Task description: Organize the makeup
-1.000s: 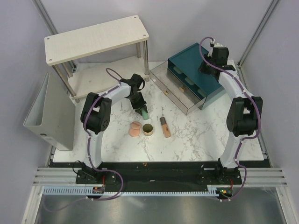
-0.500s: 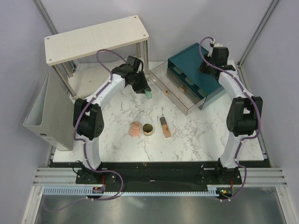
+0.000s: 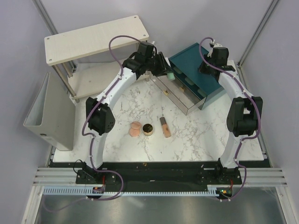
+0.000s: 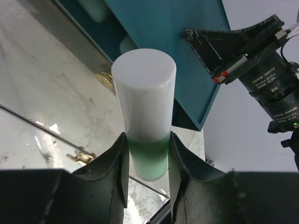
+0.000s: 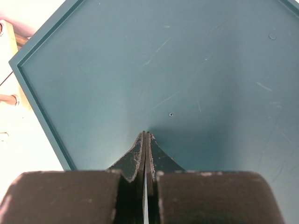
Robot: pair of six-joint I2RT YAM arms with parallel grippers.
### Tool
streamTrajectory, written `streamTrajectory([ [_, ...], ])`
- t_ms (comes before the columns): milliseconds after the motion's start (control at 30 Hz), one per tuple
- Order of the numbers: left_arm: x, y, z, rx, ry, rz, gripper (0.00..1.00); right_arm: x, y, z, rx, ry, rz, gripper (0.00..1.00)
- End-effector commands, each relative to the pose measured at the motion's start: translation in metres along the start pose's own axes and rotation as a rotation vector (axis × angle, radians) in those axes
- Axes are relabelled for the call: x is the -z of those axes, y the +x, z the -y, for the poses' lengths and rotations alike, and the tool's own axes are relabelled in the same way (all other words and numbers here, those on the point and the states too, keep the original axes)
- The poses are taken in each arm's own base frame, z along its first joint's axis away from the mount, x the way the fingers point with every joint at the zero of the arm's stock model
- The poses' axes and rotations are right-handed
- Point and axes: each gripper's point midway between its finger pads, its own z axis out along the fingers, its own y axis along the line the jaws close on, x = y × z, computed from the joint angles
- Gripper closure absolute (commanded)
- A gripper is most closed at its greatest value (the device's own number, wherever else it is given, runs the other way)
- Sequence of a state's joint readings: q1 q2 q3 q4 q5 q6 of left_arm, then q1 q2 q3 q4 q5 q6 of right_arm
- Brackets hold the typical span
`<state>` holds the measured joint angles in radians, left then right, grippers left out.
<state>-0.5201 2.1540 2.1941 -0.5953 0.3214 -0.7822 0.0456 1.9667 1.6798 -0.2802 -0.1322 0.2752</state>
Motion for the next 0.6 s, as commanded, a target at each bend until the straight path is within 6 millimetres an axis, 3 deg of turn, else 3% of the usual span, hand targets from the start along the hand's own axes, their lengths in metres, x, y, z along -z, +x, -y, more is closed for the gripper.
streamTrajectory([
  [0, -0.017, 0.015, 0.034, 0.023, 0.098, -0.043, 0.98, -0.002, 0.093, 0.018, -0.028, 0.051, -0.295, 1.00],
  [200, -0.035, 0.035, 0.029, 0.041, 0.088, -0.094, 0.94, -0.002, 0.096, 0.018, -0.031, 0.048, -0.302, 1.00],
  [300, -0.042, 0.043, 0.028, 0.045, 0.101, -0.121, 0.89, -0.002, 0.098, 0.018, -0.032, 0.046, -0.307, 1.00],
  [467, -0.052, 0.054, 0.026, 0.075, 0.126, -0.178, 0.71, -0.003, 0.098, 0.016, -0.034, 0.037, -0.308, 1.00],
  [567, -0.052, 0.057, 0.026, 0.072, 0.136, -0.194, 0.68, -0.002, 0.099, 0.015, -0.035, 0.034, -0.312, 1.00],
])
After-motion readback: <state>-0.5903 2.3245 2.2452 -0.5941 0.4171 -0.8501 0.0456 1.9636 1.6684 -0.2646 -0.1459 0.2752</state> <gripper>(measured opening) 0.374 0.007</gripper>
